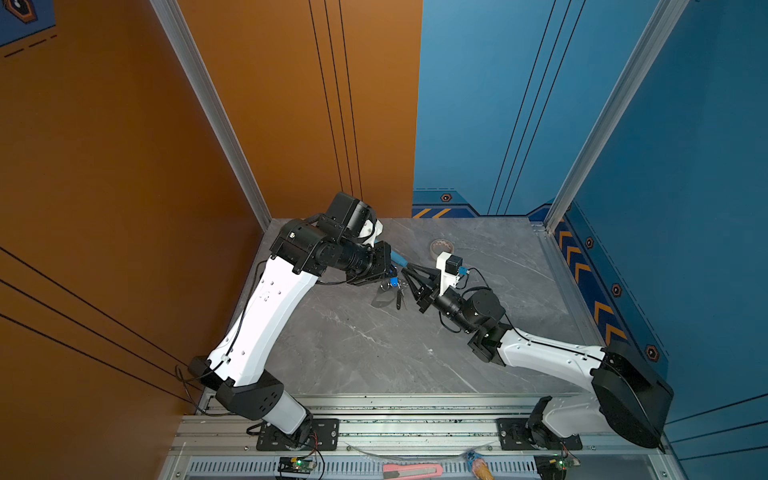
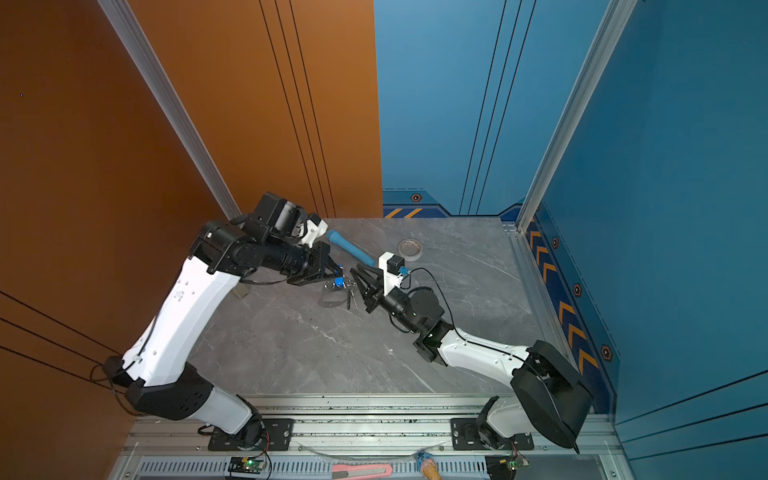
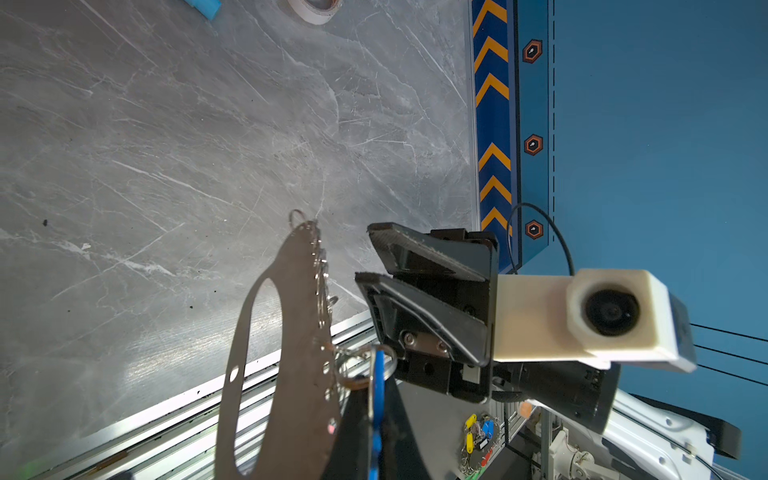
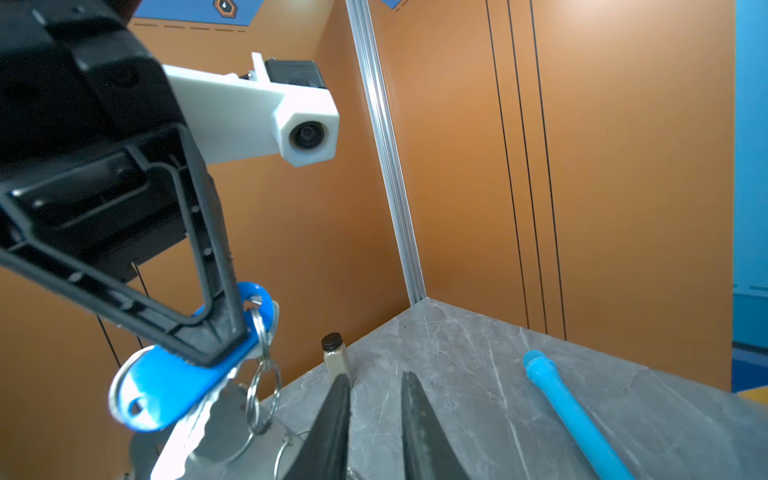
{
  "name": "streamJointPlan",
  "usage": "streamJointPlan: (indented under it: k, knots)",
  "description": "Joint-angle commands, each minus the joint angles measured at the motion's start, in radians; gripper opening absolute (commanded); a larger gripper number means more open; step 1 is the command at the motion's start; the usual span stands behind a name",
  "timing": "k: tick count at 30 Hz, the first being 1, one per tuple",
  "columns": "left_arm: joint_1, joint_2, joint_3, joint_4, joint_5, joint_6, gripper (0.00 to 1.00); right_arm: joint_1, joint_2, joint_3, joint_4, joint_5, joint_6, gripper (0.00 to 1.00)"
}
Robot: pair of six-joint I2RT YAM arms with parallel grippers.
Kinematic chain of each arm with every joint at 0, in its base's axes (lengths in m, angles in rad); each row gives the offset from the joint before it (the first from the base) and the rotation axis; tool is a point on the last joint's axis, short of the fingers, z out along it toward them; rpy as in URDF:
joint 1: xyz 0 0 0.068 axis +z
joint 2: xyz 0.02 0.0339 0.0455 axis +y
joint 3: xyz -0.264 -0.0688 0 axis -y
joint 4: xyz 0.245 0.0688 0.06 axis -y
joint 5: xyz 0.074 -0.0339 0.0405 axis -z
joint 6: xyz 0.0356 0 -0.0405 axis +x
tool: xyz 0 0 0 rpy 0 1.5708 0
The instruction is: Remove the keys from the keyring
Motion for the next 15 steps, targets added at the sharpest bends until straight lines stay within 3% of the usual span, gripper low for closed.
streamJointPlan:
  k: [1,7,15]
  knots:
    - [0.010,-0.037,-0.011,-0.013,0.020,0.034,0.00,-0.006,-0.081,0.029,-0.111,-0.103,-0.093,0.30]
    - [0.020,-0.046,-0.023,-0.019,0.020,0.042,0.00,-0.002,-0.117,0.061,-0.234,-0.197,-0.165,0.30]
    - [0.024,-0.047,-0.011,-0.040,0.014,0.056,0.00,0.070,-0.130,0.084,-0.369,-0.101,-0.320,0.32]
